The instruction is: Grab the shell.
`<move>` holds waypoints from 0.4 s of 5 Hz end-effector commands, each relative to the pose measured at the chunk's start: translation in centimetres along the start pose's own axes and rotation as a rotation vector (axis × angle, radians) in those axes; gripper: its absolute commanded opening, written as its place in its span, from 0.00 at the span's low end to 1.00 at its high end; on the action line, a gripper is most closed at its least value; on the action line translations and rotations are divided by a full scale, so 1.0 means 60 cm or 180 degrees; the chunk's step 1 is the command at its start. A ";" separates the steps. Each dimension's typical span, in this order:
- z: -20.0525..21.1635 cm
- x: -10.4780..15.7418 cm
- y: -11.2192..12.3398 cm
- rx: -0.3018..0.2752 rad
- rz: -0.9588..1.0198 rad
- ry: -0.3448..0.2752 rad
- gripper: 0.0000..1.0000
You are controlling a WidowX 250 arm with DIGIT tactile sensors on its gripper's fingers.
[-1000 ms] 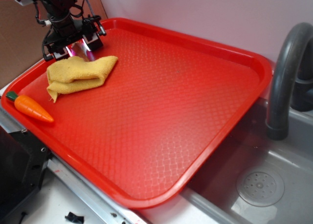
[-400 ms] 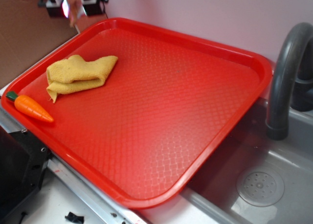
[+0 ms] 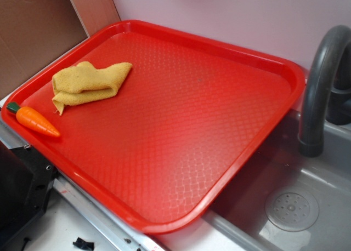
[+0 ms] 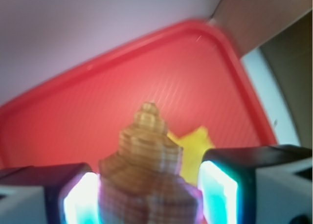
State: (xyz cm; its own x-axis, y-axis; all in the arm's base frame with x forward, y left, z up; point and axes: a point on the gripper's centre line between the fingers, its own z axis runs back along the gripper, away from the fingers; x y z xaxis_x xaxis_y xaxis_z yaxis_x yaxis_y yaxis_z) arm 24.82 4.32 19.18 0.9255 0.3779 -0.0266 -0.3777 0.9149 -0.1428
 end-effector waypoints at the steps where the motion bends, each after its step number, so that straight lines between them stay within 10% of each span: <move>1: 0.080 -0.059 -0.021 -0.0144 -0.0388 -0.0423 0.00; 2: 0.074 -0.063 -0.011 -0.0115 -0.0165 -0.0489 0.00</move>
